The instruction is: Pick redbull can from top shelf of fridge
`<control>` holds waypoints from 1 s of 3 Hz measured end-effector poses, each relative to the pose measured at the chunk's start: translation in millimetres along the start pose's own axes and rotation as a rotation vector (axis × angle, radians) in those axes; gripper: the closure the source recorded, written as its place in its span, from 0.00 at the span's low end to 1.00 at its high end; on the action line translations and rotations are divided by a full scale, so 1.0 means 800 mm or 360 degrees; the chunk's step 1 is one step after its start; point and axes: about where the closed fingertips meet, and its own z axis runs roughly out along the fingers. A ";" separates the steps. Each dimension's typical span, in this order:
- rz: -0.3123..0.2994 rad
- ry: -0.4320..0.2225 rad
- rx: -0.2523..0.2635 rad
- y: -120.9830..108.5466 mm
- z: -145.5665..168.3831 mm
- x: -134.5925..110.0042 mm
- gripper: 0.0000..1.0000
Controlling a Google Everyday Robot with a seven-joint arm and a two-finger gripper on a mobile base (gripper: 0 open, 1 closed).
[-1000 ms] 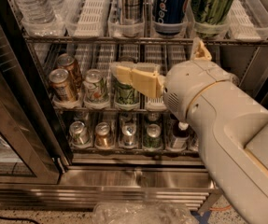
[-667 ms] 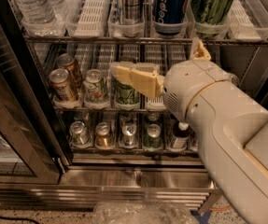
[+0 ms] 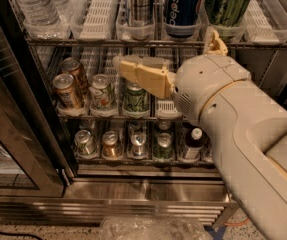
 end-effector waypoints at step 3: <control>0.0000 0.0000 0.0000 0.000 0.000 0.000 0.42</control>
Offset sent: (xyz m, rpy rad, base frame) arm 0.0000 0.0000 0.0000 0.0000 0.0000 0.0000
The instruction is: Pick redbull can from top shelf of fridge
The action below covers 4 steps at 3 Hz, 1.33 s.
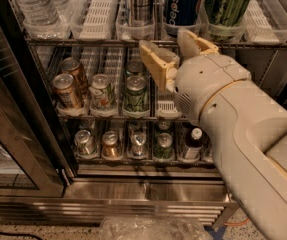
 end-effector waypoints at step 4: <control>-0.0002 0.0001 -0.0001 0.001 0.000 0.000 0.26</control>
Offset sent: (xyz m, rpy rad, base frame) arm 0.0000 0.0000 0.0000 0.0000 0.0000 0.0000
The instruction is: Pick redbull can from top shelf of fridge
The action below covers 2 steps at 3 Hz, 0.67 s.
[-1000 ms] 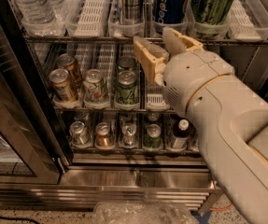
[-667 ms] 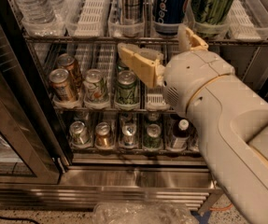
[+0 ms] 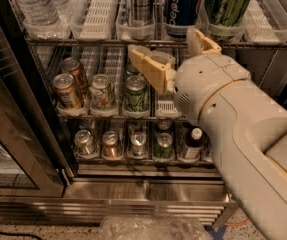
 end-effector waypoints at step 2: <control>0.0042 0.0051 -0.0012 -0.008 0.025 0.002 0.24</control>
Offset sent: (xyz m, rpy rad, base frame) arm 0.0509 -0.0045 -0.0016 0.0335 0.0668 0.0072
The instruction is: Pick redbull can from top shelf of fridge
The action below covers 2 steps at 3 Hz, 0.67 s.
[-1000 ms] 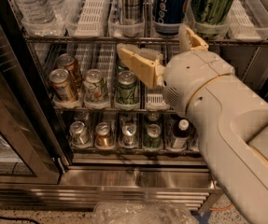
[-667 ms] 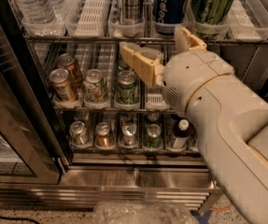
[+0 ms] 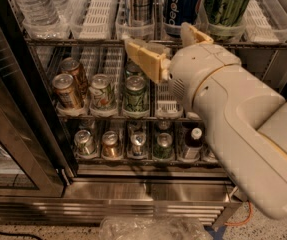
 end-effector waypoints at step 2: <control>-0.0025 -0.0055 -0.0028 -0.014 0.019 -0.022 0.25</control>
Offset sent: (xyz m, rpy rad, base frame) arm 0.0452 0.0029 0.0117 0.0122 -0.0662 0.0200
